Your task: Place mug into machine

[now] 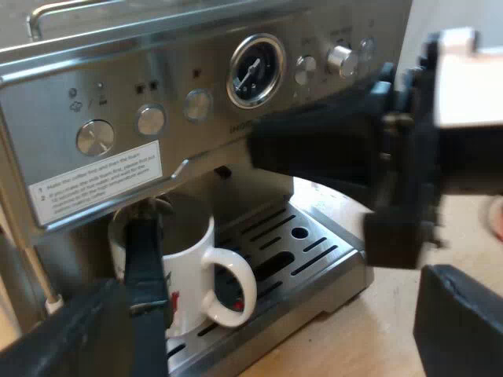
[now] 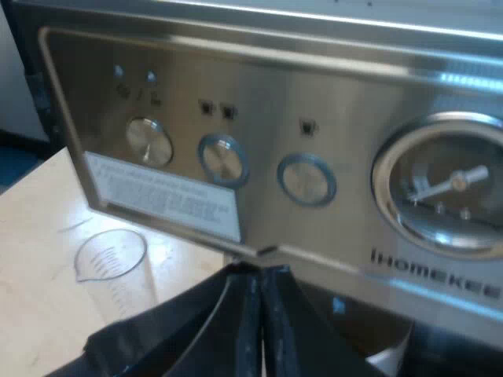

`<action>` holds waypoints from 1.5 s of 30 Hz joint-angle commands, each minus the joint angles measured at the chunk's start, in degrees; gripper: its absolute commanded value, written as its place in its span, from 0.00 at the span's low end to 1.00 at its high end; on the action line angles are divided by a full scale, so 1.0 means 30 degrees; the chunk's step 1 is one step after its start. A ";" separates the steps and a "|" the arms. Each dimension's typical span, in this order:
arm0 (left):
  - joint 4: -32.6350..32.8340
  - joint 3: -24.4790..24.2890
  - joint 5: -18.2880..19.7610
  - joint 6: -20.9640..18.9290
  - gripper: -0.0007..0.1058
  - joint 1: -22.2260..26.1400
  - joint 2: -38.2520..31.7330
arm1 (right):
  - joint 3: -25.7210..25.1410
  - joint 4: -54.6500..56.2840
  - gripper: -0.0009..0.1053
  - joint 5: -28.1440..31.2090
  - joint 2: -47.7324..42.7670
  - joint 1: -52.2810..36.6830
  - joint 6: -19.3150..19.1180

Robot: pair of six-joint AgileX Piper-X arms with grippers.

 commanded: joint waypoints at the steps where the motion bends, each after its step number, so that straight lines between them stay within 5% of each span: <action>1: -0.0327 -0.0013 0.0632 0.0200 0.70 0.0007 -0.0059 | -0.0680 -0.0381 0.01 -0.0200 0.0352 -0.0108 -0.0769; 8: -0.0261 -0.0013 0.0901 0.0200 0.70 0.0007 -0.0059 | -0.1829 -0.0437 0.01 0.0283 0.1343 -0.0522 -0.0915; 34: -0.0308 -0.0013 0.1356 0.0166 0.70 -0.0086 -0.0059 | -0.1869 -0.0717 0.01 -0.0451 0.2328 -0.1497 -0.0192; 45: -0.0308 -0.0013 0.1356 0.0166 0.70 -0.0086 -0.0059 | -0.1869 -0.0127 0.01 0.0980 0.1743 -0.0702 -0.0454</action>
